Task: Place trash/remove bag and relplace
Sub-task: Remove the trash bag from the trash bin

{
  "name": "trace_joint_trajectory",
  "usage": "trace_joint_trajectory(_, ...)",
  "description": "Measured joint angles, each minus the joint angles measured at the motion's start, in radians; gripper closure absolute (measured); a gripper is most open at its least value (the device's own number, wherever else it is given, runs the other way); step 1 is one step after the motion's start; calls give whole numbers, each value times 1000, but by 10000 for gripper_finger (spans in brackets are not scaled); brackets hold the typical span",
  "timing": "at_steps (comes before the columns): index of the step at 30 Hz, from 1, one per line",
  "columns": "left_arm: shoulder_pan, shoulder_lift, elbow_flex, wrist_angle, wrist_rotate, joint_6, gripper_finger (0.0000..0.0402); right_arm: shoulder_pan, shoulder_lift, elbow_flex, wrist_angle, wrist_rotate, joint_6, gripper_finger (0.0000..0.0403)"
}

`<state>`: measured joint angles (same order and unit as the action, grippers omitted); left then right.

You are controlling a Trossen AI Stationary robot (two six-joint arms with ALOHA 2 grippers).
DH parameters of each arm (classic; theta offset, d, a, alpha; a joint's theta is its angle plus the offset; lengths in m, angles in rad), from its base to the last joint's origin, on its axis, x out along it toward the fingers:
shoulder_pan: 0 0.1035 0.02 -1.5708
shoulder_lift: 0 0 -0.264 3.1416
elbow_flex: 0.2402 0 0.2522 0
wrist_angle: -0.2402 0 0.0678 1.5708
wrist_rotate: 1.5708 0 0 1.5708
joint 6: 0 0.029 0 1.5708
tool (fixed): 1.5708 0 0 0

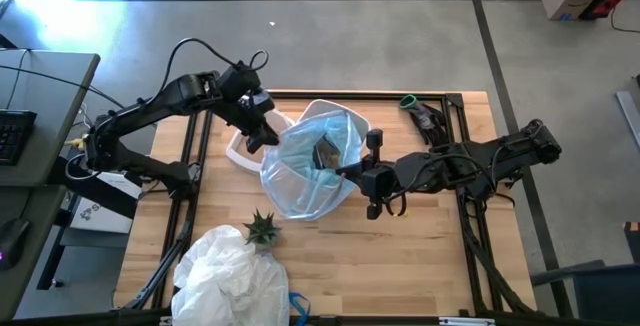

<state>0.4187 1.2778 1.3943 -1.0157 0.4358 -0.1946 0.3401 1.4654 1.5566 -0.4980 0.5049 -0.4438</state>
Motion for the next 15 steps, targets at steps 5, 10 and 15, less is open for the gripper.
trace_joint_trajectory(5,0,-1,37,-1,-1,20,392,-3,0,0,0,0,0,403)
trace_joint_trajectory(10,0,-1,95,-26,-25,21,400,-9,0,0,0,0,0,403)
trace_joint_trajectory(15,0,-1,165,-69,-58,24,401,-9,0,0,0,0,-1,403)
